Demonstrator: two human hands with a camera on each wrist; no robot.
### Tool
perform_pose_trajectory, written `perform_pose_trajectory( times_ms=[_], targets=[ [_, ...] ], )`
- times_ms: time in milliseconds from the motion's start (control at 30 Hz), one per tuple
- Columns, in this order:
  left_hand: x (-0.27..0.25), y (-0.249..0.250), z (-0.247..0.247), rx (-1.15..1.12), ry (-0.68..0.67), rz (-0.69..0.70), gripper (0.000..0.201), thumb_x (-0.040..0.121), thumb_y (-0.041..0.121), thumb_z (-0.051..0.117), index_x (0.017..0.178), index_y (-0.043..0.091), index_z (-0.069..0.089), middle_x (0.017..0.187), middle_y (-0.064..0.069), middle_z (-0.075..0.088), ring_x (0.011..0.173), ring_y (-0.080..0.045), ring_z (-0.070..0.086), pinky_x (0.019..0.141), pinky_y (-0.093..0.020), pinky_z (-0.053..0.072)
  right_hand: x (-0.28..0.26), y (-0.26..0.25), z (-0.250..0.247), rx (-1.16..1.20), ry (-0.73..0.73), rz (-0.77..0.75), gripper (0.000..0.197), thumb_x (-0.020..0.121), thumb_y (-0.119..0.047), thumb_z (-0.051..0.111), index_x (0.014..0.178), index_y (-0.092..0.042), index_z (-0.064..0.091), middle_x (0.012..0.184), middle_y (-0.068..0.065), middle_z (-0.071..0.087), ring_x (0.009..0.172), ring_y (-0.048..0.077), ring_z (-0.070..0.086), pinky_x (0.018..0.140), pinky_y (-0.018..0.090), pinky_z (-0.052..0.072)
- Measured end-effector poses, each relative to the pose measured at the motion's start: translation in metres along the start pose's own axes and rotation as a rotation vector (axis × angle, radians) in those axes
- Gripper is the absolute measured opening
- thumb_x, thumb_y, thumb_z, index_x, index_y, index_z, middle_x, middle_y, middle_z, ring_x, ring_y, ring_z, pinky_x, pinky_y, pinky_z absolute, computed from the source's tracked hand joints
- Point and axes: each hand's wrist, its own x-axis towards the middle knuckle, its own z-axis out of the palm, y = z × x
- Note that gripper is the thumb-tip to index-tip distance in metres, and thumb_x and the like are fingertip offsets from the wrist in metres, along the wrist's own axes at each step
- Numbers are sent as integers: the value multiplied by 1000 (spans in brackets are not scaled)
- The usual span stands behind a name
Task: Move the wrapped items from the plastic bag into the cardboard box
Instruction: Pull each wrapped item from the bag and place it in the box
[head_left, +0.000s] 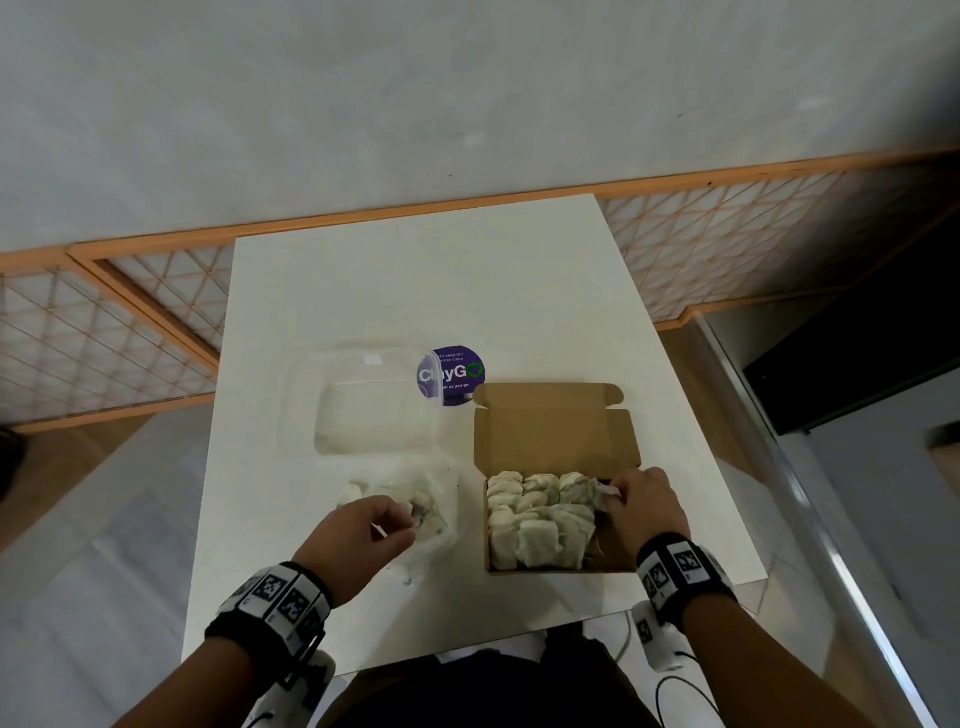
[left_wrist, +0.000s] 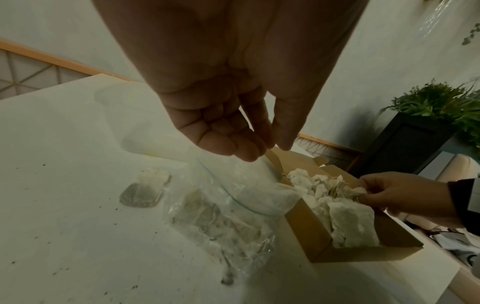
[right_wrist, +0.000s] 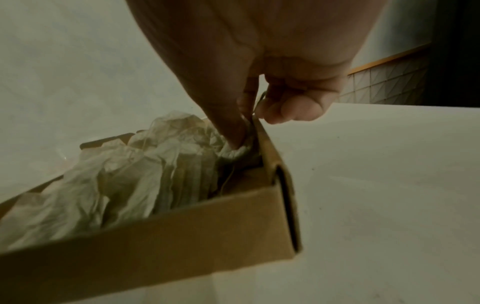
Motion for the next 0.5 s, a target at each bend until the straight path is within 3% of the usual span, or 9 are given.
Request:
perform_pose_trajectory(
  times_ms=[133, 267, 333, 400, 500],
  targets=[
    [-2, -5, -1, 33, 3, -19, 6, 90, 39, 75, 89, 35, 70, 86, 29, 69, 71, 3, 65, 71, -18, 50, -3, -5, -1, 76, 61, 21, 20, 94, -23, 65, 96, -19, 45, 105, 6, 53, 81, 27, 59, 74, 41, 53],
    [-3, -5, -3, 98, 66, -21, 6, 91, 38, 72, 92, 39, 67, 94, 14, 65, 76, -1, 64, 70, -13, 44, -15, -10, -10, 95, 113, -8, 32, 90, -25, 70, 111, -17, 47, 115, 9, 56, 91, 31, 60, 75, 41, 51],
    [-2, -10, -4, 120, 116, -25, 9, 91, 38, 73, 97, 40, 66, 100, 12, 57, 81, -2, 60, 72, -12, 41, -27, -20, -18, 60, 184, -98, 38, 87, -29, 75, 114, -17, 51, 114, 8, 57, 94, 31, 60, 77, 41, 52],
    [-1, -17, -3, 118, 146, -55, 11, 91, 39, 73, 101, 41, 68, 106, 9, 53, 88, -4, 59, 81, -18, 47, -39, -38, -26, 45, 234, -234, 35, 87, -32, 76, 112, -17, 58, 109, 5, 57, 91, 27, 60, 76, 40, 54],
    [-3, -26, 1, 150, 146, -146, 14, 91, 41, 70, 105, 42, 70, 118, 7, 50, 110, -15, 59, 97, -33, 52, -50, -80, -25, 54, 113, -502, 10, 93, -32, 67, 99, -26, 62, 98, -6, 58, 85, 17, 58, 73, 37, 54]
  ],
)
